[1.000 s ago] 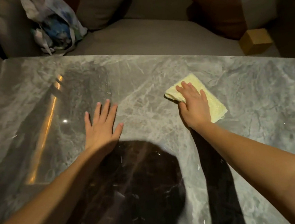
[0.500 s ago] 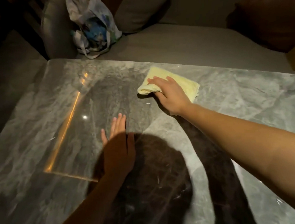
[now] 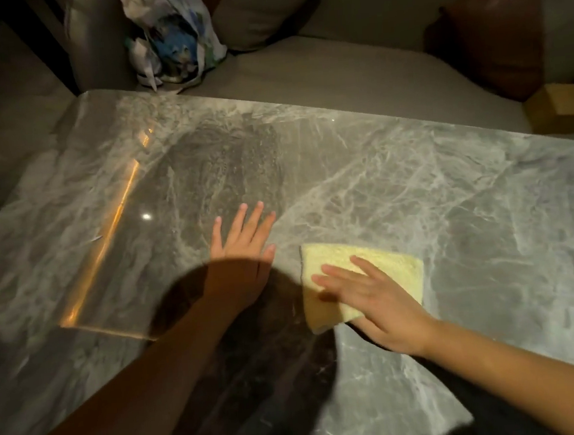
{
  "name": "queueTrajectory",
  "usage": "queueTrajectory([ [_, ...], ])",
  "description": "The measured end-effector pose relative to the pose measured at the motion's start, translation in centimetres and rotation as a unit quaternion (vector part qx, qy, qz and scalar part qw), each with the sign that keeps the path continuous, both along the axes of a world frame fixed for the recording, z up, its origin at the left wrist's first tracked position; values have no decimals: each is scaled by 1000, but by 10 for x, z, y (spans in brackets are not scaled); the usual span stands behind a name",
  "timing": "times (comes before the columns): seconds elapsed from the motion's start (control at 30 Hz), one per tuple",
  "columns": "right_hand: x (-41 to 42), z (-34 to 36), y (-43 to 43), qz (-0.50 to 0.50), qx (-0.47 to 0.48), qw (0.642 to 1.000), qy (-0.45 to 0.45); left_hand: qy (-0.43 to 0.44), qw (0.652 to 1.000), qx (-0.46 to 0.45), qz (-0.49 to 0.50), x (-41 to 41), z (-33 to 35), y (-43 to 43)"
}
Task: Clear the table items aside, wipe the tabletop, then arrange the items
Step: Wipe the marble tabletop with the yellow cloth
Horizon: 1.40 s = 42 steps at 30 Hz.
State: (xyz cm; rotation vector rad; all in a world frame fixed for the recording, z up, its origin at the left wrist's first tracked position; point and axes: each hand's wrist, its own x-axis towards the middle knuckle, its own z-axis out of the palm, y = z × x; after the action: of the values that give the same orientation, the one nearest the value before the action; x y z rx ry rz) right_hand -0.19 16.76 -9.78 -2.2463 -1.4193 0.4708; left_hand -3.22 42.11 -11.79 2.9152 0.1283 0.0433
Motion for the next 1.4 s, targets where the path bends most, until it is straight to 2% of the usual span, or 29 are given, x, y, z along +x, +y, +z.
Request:
queueTrajectory([
  [0.07, -1, 0, -10, -124, 66, 990, 24, 6, 1000, 11, 7, 2, -2, 1],
  [0.13, 7, -1, -10, -263, 124, 957, 27, 3, 1000, 13, 7, 2, -4, 2],
  [0.2, 27, -5, -7, -380, 136, 915, 12, 1, 1000, 10, -7, 3, -6, 1],
  [0.27, 55, -3, 0, -441, 106, 891, 2, -1, 1000, 10, -11, 6, -7, 2],
  [0.33, 81, 1, 7, -421, 34, 906, -16, -3, 1000, 12, -9, 9, -5, 2],
  [0.43, 103, 1, 18, -319, -83, 941, -75, -6, 1000, 17, -9, 9, -3, 2],
  [0.53, 105, -1, 24, -249, -147, 951, -111, 2, 1000, 14, -6, 8, -2, 2],
  [0.77, 49, 1, 20, -40, -143, 981, -127, 51, 998, 25, 9, 10, 2, 0],
  [0.87, 20, -6, -1, 6, -128, 982, -136, 59, 998, 19, 3, 11, 3, 0],
  [1.0, 33, -4, -24, -4, -115, 988, -107, 61, 997, 32, -42, 12, 6, -6],
  [1.1, 62, -1, -42, -47, -131, 985, -104, 71, 993, 34, -84, 21, 7, -17],
  [1.27, 104, 2, -91, -163, -143, 970, -107, 88, 995, 33, -39, 41, 4, -32],
  [1.4, 103, 0, -126, -234, -127, 959, -92, 88, 995, 29, -41, 41, 5, -32],
])
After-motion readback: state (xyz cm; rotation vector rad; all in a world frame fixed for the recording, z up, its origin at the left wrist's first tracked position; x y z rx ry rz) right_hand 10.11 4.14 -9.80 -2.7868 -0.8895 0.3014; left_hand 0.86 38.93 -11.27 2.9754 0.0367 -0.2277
